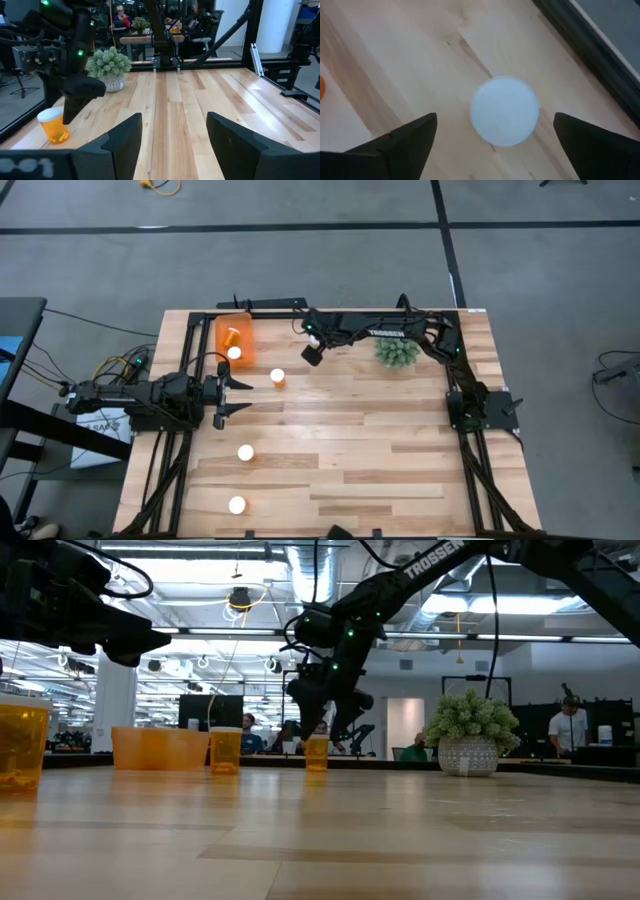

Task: Pick and place pill bottles into a basket
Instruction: Put the orange pill bottle into the orange container

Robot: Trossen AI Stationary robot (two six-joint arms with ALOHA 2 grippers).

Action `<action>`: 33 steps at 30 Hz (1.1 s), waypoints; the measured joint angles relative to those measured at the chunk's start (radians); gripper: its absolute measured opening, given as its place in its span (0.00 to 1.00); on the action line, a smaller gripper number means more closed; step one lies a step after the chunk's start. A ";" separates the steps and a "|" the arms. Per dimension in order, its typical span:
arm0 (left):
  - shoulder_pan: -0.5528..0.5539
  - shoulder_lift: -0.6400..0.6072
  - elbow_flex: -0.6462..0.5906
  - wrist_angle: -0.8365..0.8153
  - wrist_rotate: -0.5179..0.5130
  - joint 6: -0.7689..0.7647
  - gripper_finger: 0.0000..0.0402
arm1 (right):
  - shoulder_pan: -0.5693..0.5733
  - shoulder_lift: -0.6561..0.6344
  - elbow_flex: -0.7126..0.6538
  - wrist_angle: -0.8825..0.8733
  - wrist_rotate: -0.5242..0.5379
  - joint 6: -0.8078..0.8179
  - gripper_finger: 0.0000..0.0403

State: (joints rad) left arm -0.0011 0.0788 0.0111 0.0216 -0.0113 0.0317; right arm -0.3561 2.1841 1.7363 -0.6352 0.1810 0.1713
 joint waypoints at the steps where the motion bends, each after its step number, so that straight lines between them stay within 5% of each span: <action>1: 0.000 0.000 0.000 0.000 0.000 -0.003 0.53 | 0.000 0.000 0.000 0.008 0.000 -0.011 0.98; 33: 0.000 0.000 0.000 0.000 0.000 -0.009 0.53 | -0.024 0.013 0.000 0.018 -0.015 0.013 0.62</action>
State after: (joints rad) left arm -0.0010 0.0786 0.0113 0.0216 -0.0109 0.0227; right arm -0.3805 2.1975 1.7363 -0.6174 0.1657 0.1848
